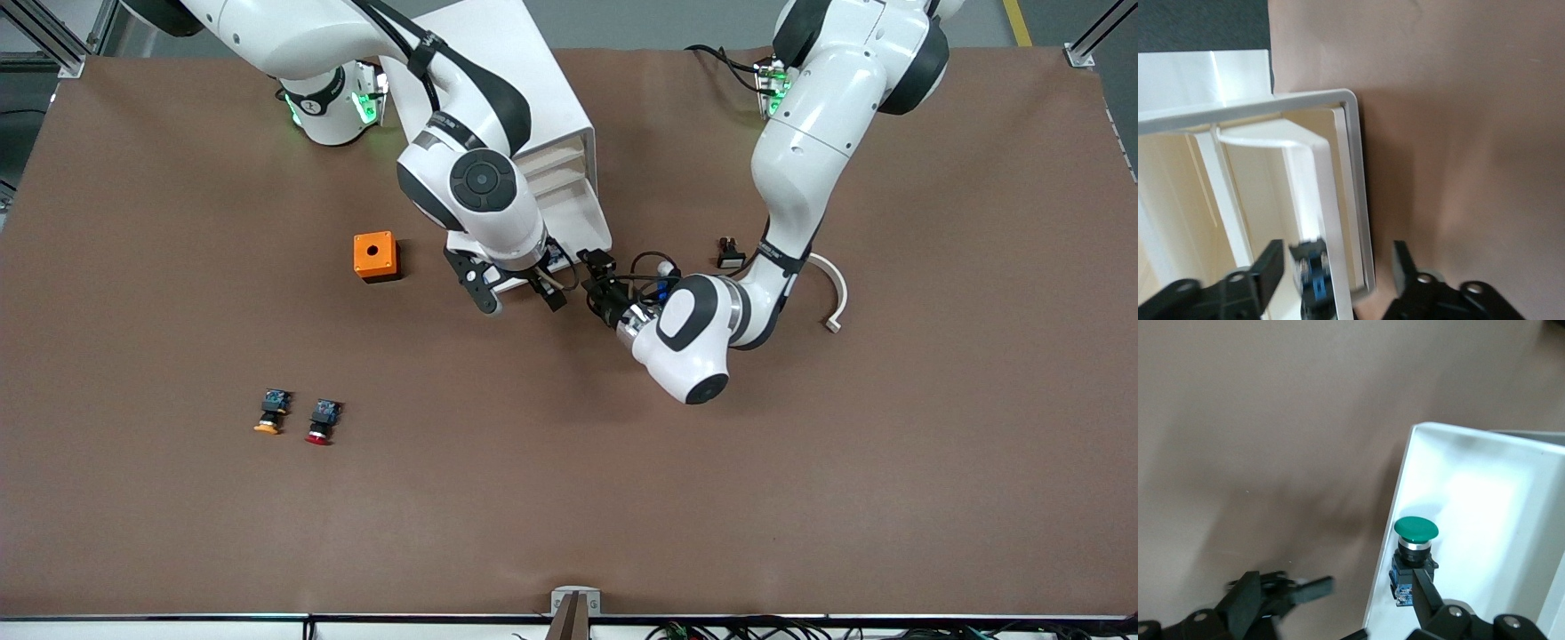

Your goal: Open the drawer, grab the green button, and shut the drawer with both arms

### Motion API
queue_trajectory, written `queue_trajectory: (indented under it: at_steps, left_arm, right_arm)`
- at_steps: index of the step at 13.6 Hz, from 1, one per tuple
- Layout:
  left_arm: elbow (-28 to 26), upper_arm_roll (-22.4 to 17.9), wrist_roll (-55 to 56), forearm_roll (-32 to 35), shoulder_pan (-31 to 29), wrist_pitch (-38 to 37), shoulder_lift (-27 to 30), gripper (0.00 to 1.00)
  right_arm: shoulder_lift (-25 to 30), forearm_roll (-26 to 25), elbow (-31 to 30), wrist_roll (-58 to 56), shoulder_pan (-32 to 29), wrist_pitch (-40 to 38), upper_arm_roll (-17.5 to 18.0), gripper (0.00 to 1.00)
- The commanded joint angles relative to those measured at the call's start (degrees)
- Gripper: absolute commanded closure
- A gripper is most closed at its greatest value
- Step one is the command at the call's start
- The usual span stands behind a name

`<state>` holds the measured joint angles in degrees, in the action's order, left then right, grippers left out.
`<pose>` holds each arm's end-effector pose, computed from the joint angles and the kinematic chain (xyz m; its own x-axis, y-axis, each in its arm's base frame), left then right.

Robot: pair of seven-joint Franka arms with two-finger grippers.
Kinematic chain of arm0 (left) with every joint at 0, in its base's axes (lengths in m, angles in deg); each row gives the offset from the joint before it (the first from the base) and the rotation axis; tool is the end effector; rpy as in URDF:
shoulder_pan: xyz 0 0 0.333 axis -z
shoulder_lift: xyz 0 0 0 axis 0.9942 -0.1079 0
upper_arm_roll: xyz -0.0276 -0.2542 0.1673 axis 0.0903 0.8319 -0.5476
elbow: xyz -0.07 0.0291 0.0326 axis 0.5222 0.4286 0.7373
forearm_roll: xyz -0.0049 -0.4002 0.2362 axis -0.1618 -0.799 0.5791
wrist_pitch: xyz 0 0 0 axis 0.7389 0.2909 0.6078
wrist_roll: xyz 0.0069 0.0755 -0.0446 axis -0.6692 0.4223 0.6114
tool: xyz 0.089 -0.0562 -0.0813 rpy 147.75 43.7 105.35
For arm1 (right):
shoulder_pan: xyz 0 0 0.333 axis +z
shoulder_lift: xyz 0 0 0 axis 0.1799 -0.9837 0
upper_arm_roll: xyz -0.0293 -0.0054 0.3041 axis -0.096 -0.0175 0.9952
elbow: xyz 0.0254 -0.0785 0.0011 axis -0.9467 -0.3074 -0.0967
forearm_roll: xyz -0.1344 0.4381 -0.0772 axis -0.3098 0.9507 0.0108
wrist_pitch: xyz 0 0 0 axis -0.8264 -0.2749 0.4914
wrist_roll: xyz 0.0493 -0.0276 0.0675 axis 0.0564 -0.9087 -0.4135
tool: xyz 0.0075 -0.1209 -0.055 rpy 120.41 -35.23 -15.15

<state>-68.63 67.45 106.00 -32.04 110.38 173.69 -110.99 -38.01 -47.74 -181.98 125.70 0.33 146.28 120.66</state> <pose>0.5721 -0.4633 0.1170 -0.4785 0.8645 -0.1542 0.4835 0.1128 -0.8680 0.5237 0.5143 0.2779 0.5375 -0.8320 -0.1378 -0.8365 -0.5467 0.0380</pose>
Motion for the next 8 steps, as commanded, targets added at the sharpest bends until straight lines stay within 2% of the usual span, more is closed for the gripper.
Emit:
queue_trajectory:
  at_steps: [1, 5, 8]
  left_arm:
    - [1.76, -0.49, -0.72, 5.75, -1.17, -0.61, 3.03, 0.01]
    - [2.65, -0.31, -4.91, 22.43, -1.26, -0.7, 8.47, 0.01]
    - [2.65, -0.48, -12.2, 28.52, -1.44, -1.14, 12.43, 0.01]
  right_arm:
    - [3.31, -3.05, -7.8, 4.64, -0.59, 5.79, 1.12, 0.0]
    - [3.4, -4.64, -10.71, 5.97, -0.59, 6.6, 2.87, 0.0]
    - [3.4, -7.18, -12.99, 8.06, -0.5, 8.08, 3.67, 0.01]
